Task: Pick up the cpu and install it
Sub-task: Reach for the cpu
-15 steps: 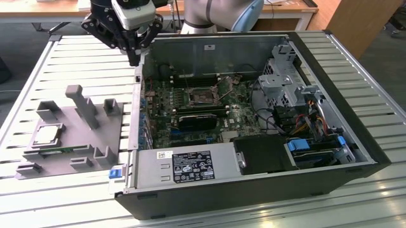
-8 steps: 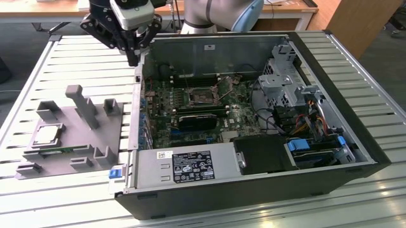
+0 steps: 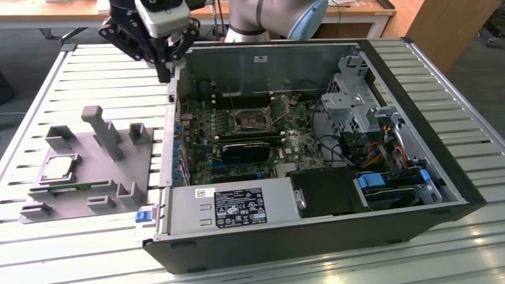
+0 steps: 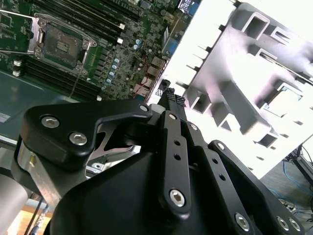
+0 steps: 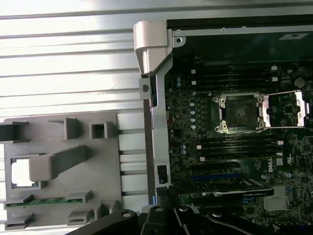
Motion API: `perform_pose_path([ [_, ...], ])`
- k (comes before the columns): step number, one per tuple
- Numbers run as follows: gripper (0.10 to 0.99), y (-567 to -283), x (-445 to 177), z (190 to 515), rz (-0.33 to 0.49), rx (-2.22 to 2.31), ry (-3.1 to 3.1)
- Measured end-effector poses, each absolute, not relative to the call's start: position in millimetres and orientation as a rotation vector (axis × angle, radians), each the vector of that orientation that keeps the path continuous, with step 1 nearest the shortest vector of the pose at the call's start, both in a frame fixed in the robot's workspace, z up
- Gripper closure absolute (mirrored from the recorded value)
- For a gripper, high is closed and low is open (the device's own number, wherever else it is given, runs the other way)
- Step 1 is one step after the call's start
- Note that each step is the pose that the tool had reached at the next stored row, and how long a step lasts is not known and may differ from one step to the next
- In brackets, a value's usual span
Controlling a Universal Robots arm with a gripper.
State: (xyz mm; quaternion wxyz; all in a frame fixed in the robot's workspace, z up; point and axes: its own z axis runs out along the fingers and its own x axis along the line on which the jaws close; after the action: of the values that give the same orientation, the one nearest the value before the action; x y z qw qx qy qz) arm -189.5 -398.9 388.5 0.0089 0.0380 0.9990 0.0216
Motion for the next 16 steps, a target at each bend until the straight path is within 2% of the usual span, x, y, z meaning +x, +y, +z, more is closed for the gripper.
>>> perform_pose_path([
  [16, 0.980, -398.9, -195.8, 387.8, 0.067, 0.119, 3.123],
])
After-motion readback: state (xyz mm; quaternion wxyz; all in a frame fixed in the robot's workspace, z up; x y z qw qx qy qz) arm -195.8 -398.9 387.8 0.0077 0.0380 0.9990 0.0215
